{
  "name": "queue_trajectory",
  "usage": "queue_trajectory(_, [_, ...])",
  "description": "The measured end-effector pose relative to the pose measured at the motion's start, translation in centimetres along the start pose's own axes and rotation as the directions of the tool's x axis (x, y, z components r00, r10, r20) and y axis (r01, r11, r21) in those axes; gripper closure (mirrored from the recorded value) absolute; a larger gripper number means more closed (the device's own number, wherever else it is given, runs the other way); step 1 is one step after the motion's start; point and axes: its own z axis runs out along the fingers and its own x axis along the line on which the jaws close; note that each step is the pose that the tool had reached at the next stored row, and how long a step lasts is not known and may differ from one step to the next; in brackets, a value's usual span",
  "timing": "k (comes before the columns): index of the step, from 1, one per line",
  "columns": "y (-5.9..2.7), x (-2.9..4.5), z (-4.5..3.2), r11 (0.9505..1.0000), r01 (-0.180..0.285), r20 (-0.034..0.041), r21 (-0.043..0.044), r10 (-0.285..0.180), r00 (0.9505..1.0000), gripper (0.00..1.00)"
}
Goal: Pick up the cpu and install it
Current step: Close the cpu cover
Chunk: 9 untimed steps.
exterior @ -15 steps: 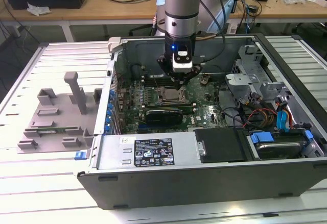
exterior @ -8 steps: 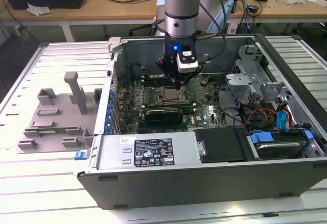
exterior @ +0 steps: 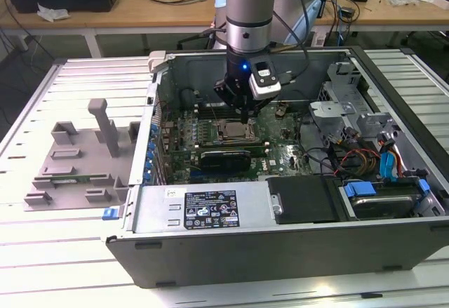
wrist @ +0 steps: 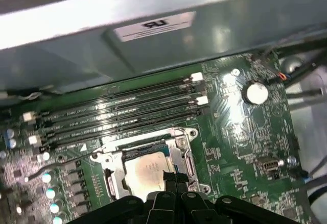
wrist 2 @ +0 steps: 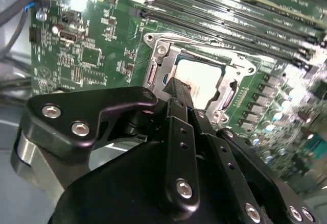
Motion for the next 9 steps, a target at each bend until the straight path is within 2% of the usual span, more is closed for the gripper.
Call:
queue_trajectory(1, [0.0, 0.0, 0.02, 0.9995, 0.032, 0.0004, -0.0009, -0.032, 0.9995, 0.89])
queue_trajectory(4, [0.0, 0.0, 0.05, 0.9961, 0.089, 0.0011, -0.0024, -0.089, 0.9961, 0.89])
queue_trajectory(9, [-0.02, 0.01, 0.15, 0.9808, 0.195, 0.0028, -0.0052, -0.195, 0.9808, 0.89])
